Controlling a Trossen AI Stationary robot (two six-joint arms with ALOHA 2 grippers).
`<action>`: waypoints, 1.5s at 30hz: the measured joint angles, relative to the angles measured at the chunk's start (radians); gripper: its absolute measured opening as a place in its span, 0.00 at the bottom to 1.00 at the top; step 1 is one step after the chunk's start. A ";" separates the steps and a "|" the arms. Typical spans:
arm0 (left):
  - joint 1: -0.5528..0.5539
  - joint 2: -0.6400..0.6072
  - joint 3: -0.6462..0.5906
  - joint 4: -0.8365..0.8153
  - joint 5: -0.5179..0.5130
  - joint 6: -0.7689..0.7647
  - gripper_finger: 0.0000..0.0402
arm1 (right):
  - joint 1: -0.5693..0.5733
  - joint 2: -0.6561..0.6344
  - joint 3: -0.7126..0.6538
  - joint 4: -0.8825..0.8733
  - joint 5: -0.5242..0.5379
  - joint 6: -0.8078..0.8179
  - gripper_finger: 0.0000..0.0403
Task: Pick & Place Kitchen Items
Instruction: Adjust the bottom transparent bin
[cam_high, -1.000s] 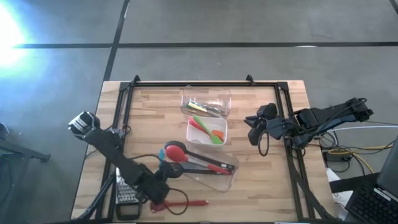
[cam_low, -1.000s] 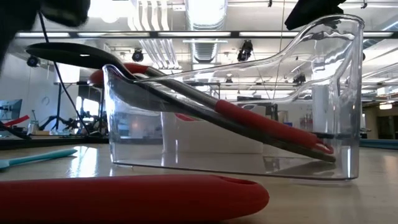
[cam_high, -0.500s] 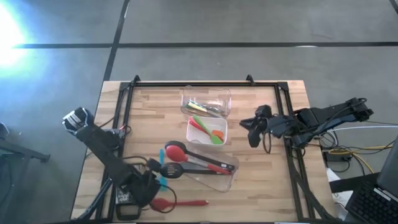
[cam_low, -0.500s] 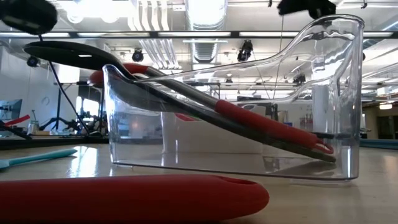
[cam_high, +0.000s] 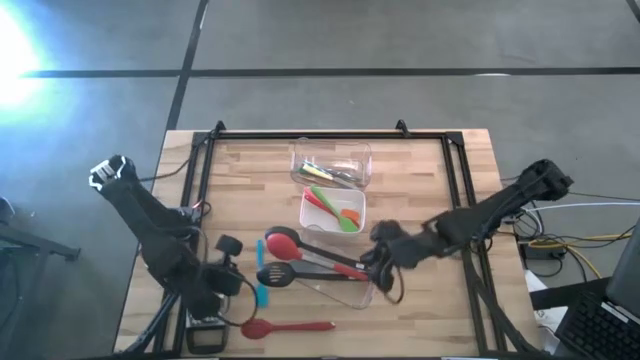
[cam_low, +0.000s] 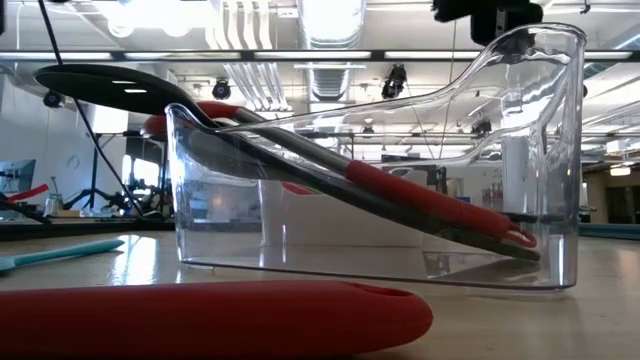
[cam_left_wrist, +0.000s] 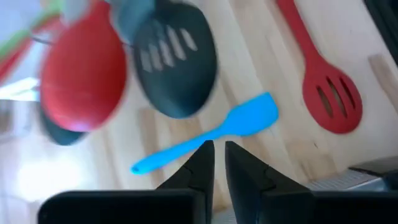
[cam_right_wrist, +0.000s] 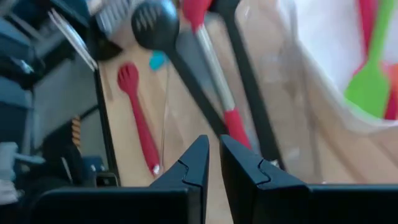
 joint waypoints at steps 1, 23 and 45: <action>0.000 -0.022 0.000 -0.003 -0.019 0.006 0.10 | 0.009 0.027 0.013 -0.006 0.000 0.009 0.09; 0.000 -0.243 0.000 -0.008 -0.107 0.025 0.05 | 0.032 0.300 0.105 -0.281 -0.133 0.212 0.02; 0.000 -0.242 -0.001 -0.007 -0.080 0.007 0.05 | 0.001 0.285 0.080 -0.631 -0.114 0.278 0.02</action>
